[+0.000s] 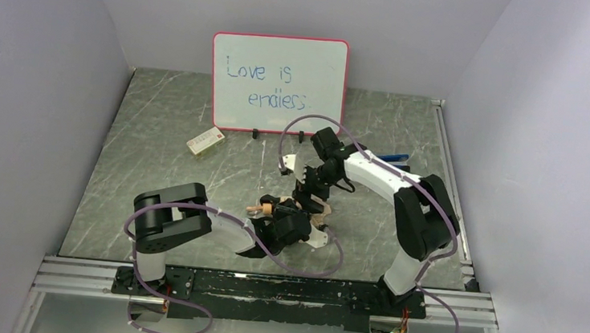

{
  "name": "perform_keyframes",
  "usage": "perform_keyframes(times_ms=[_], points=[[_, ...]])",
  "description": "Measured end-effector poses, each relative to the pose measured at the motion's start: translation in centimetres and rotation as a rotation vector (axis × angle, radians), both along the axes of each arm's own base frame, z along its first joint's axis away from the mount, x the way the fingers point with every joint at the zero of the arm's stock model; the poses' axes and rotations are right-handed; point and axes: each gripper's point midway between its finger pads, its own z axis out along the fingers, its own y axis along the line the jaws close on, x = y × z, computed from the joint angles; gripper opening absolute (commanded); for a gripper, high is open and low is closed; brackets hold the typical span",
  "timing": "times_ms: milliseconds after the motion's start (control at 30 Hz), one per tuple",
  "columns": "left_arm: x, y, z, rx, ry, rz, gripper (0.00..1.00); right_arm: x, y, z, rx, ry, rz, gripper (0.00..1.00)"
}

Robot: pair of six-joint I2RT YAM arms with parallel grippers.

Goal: Put away the umbrella

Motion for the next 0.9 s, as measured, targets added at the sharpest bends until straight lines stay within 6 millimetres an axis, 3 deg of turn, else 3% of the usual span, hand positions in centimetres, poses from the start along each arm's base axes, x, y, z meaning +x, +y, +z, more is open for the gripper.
perform_keyframes(times_ms=[167, 333, 400, 667, 767, 900], points=[[0.0, 0.0, 0.0, 0.005, -0.002, -0.004, 0.05, -0.1, 0.0, -0.9, -0.023, 0.016, 0.003, 0.69], [0.0, 0.0, 0.0, 0.010, -0.004, -0.008, 0.05, -0.3, -0.1, -1.6, -0.049, 0.046, -0.003, 0.39], [0.0, 0.0, 0.0, 0.012, -0.005, -0.009, 0.05, -0.2, -0.1, -1.5, -0.055, 0.043, -0.009, 0.31], [-0.3, 0.4, 0.7, -0.019, 0.002, -0.019, 0.55, -0.2, 0.3, -1.4, -0.050, 0.043, -0.025, 0.27], [-0.9, 1.8, 1.6, -0.026, 0.018, -0.009, 0.71, -0.2, 0.3, -1.4, -0.048, 0.030, -0.030, 0.27], [-1.7, 3.2, 3.7, -0.076, 0.043, 0.011, 0.74, -0.2, 0.2, -1.4, -0.044, 0.021, -0.035, 0.26]])
